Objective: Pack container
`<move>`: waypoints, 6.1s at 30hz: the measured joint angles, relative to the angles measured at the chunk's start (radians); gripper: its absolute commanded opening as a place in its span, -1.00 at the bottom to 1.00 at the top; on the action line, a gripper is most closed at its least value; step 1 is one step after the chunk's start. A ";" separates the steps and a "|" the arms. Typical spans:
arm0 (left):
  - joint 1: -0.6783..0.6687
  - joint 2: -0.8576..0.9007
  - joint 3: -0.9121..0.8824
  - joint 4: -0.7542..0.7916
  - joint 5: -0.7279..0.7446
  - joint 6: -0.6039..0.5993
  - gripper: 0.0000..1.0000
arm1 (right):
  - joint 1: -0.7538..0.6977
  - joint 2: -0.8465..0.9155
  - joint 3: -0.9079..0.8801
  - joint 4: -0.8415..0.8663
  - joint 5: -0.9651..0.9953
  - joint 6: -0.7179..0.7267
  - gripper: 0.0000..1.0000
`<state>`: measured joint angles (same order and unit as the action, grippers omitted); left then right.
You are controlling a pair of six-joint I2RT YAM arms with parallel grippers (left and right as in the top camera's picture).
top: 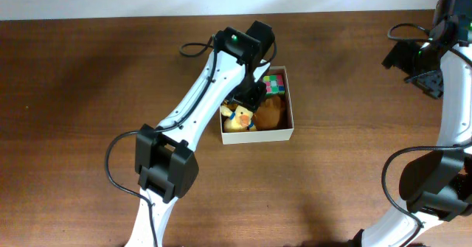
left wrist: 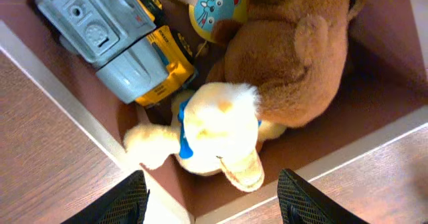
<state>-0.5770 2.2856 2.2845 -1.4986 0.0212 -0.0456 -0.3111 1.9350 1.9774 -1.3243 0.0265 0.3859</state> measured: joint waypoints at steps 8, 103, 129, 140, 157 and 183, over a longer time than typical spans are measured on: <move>0.009 0.002 0.117 -0.055 -0.005 -0.005 0.46 | 0.000 0.000 0.000 0.000 0.000 0.000 0.97; 0.596 -2.271 -2.265 1.474 0.043 -0.022 0.98 | 0.000 0.000 -0.001 0.000 0.000 0.000 0.97; 0.596 -2.271 -2.268 1.419 0.032 -0.022 0.98 | 0.000 0.000 -0.001 0.000 0.000 0.000 0.97; 0.596 -2.271 -2.268 1.419 0.031 -0.022 0.98 | 0.000 0.000 -0.001 0.000 0.000 0.000 0.97; 0.596 -2.272 -2.268 1.419 0.031 -0.022 0.98 | 0.323 -0.647 -0.309 0.159 0.037 -0.024 0.97; 0.596 -2.272 -2.268 1.419 0.031 -0.022 0.98 | 0.292 -1.897 -1.835 1.375 0.049 -0.028 0.97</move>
<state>0.0193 0.0135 0.0166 -0.0795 0.0517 -0.0673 -0.0193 0.0383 0.1421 0.0509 0.0753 0.3580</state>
